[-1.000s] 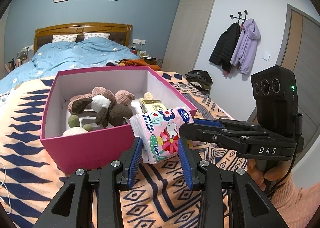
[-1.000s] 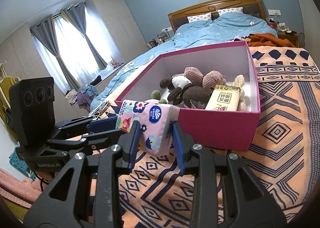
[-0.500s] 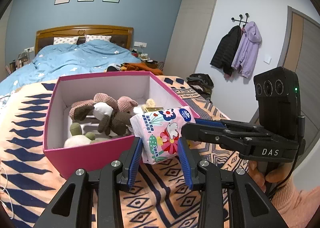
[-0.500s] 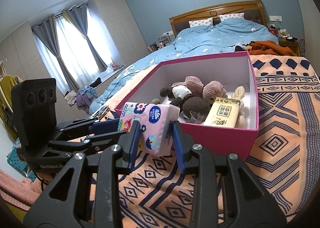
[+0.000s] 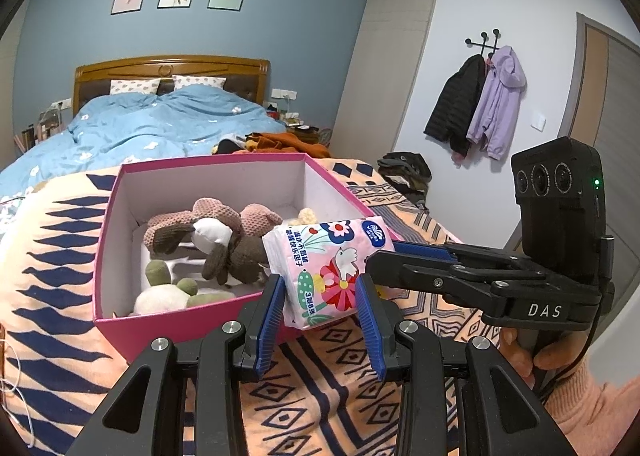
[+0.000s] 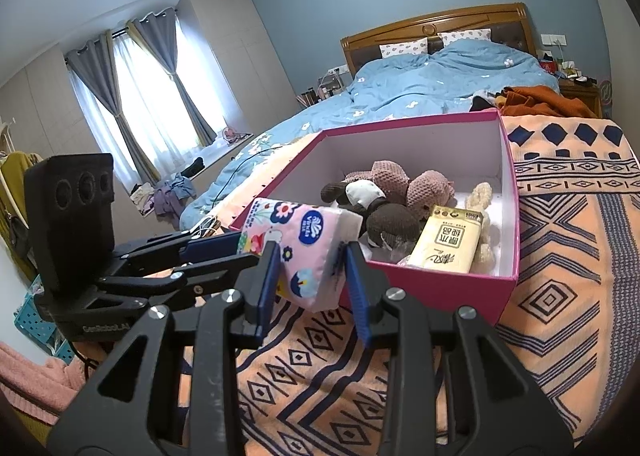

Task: Organize objects
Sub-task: 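Lift the pink tissue pack with the right gripper and carry it over the box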

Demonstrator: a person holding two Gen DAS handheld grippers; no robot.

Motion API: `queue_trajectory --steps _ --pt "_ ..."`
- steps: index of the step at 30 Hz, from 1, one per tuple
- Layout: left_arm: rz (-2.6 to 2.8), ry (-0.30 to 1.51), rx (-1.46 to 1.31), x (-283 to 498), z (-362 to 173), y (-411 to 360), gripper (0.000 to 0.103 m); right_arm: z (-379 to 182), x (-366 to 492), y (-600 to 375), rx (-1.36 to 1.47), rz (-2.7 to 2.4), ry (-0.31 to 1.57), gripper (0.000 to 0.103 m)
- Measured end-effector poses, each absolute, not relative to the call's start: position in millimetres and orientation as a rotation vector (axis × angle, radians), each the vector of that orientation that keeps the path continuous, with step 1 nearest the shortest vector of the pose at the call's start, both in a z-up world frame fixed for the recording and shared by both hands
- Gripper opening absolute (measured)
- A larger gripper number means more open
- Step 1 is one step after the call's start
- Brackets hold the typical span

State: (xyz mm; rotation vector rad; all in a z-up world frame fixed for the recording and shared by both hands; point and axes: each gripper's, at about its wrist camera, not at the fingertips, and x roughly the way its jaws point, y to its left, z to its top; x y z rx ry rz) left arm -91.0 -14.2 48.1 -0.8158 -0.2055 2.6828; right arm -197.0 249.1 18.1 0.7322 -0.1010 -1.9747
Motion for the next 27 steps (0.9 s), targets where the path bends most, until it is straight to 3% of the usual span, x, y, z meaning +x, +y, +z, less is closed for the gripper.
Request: queue_trajectory --steps 27 --pt "2.697 -0.199 -0.81 -108 53 -15 0.036 26 -210 245 0.725 -1.991 -0.098 0.036"
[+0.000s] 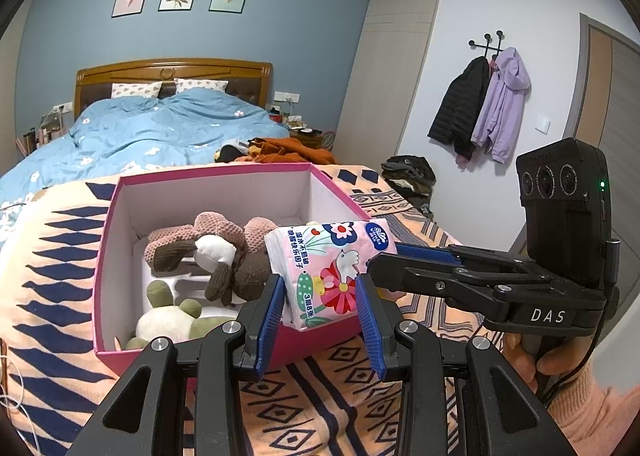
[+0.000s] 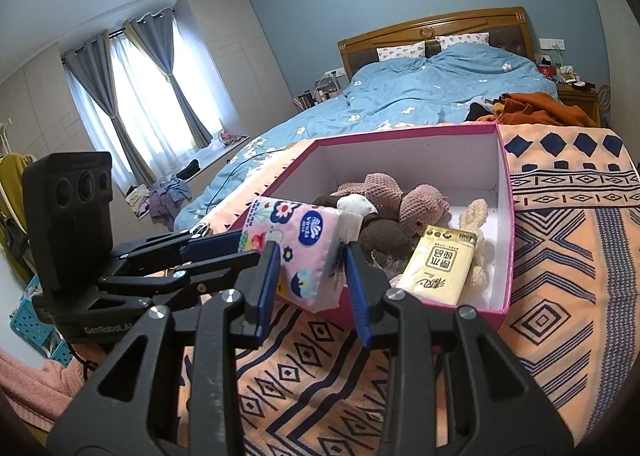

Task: Organize objects
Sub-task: 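Lift the pink tissue pack with the right gripper and carry it over the box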

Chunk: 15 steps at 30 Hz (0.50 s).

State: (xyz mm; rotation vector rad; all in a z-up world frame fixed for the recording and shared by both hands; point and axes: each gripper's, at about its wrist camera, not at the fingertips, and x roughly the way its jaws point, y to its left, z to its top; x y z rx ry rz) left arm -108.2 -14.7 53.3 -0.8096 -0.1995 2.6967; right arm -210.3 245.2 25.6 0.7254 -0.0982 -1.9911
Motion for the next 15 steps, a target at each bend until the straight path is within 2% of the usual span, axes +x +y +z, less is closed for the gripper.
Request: queue_trajectory --steps 15 --pt "2.699 -0.223 -0.822 -120 51 -17 0.036 26 -218 243 0.728 -1.989 -0.112 0.036"
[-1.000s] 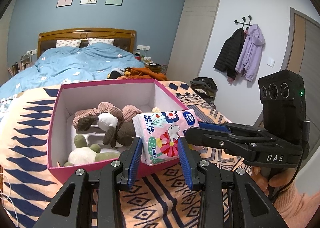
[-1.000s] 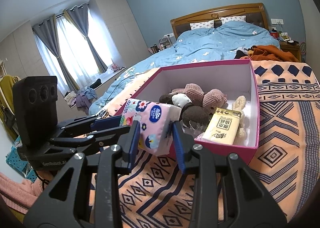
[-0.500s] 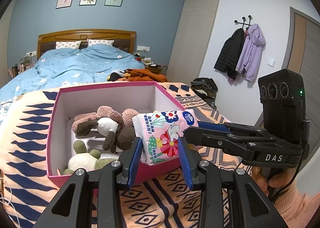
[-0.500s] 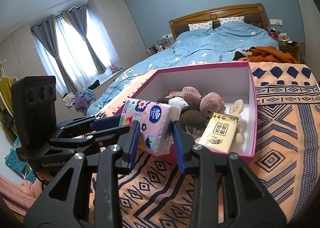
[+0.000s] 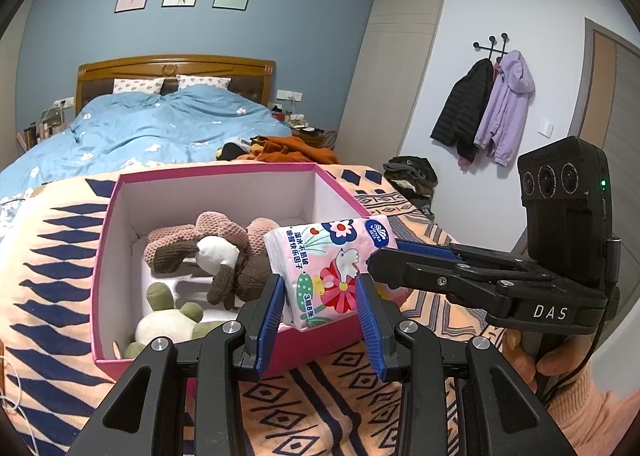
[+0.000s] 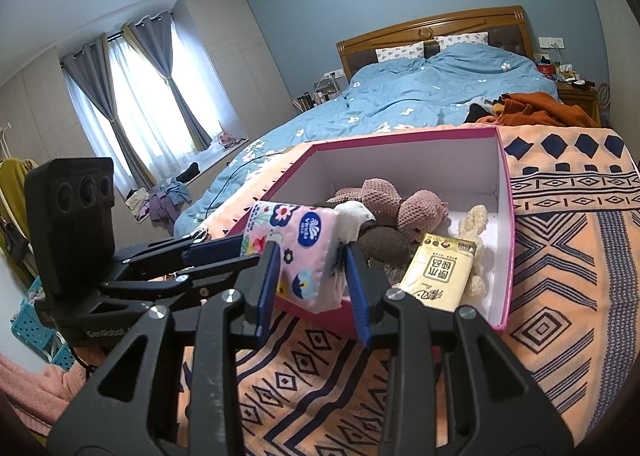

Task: Organize objects
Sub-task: 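Lift the pink tissue pack with the right gripper and carry it over the box, then lower the pink tissue pack into the box and open the right gripper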

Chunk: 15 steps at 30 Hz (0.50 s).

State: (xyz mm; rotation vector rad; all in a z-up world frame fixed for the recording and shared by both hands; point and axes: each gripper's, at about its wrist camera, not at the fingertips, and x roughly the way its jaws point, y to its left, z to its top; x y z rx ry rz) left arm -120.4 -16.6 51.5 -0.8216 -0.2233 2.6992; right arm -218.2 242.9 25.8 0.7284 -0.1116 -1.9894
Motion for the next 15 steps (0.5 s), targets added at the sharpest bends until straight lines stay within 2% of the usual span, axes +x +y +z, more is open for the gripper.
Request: queue_trajectory --steps 15 --pt "2.709 -0.235 -0.841 -130.1 47.4 -21.7 0.036 24.8 -226.6 234.6 0.743 -1.988 -0.115 0.036"
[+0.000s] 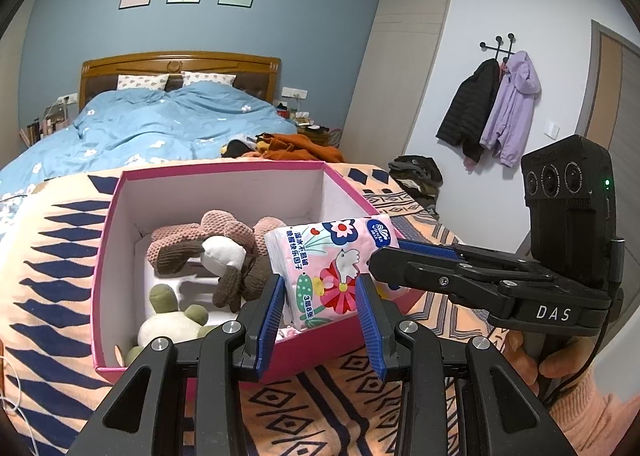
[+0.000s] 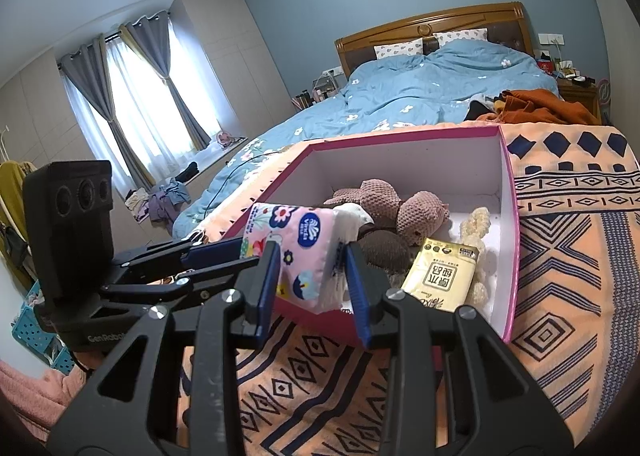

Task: Organize objects
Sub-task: 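Lower the pink tissue pack into the box and open the right gripper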

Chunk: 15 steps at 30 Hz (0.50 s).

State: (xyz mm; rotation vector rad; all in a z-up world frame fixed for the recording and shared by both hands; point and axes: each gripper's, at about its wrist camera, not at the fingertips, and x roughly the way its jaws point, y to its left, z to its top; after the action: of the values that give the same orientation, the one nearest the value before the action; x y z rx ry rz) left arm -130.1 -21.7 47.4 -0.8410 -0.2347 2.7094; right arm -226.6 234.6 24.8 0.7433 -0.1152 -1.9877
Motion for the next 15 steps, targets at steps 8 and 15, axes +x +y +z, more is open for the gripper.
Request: queue_trajectory --steps 8,15 --pt "2.709 -0.235 -0.861 -135.6 43.8 -21.7 0.036 21.9 -230.1 233.3 0.76 -1.985 -0.122 0.036" --pt "2.709 -0.237 -0.88 -138.8 40.0 -21.1 0.036 19.4 -232.4 231.9 0.773 -1.986 -0.124 0.036"
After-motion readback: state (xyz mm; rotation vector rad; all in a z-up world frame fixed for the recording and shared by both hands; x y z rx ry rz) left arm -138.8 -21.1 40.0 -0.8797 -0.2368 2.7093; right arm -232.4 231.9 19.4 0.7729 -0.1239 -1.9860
